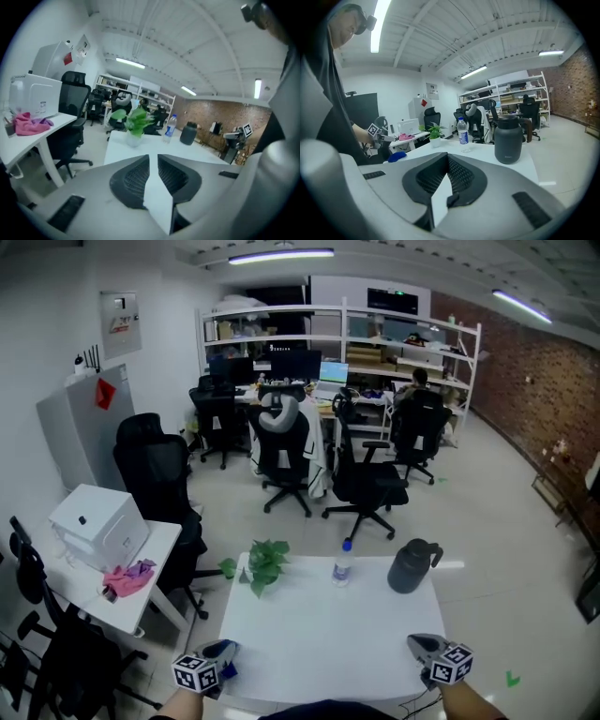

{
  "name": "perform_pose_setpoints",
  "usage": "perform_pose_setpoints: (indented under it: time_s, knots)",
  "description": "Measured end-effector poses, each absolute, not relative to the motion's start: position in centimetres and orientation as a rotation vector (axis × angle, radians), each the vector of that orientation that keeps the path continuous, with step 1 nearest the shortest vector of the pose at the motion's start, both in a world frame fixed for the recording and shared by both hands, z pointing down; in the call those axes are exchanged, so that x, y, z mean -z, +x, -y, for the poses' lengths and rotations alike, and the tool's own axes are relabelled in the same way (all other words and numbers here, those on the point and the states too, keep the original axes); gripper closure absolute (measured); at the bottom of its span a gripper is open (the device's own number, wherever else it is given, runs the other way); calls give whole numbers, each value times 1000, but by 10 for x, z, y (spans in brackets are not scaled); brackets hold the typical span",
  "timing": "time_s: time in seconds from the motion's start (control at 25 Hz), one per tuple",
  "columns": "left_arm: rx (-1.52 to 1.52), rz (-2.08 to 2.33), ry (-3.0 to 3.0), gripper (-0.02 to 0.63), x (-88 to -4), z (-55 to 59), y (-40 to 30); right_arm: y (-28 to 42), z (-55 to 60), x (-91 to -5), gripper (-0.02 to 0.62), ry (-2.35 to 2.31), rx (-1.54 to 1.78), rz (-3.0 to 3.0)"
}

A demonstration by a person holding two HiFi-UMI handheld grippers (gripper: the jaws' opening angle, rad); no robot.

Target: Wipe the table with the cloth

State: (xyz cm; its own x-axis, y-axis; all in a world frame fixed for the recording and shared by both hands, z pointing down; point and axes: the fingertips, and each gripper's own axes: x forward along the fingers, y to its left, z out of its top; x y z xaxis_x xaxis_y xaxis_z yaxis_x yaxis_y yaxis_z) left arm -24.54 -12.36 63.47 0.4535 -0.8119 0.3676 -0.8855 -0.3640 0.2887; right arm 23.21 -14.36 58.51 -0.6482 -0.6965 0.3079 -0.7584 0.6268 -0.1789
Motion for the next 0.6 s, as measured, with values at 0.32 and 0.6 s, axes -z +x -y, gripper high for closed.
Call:
perform_pose_setpoints:
  time_s: [0.32,0.6]
  knots:
    - [-56,1215,2437,604,-609,141,-154,207,151,-574,584,1104,-427,2724]
    - [-131,1126,2481,604,-615,133,-122,210,151,-577,586,1104,-421,2697]
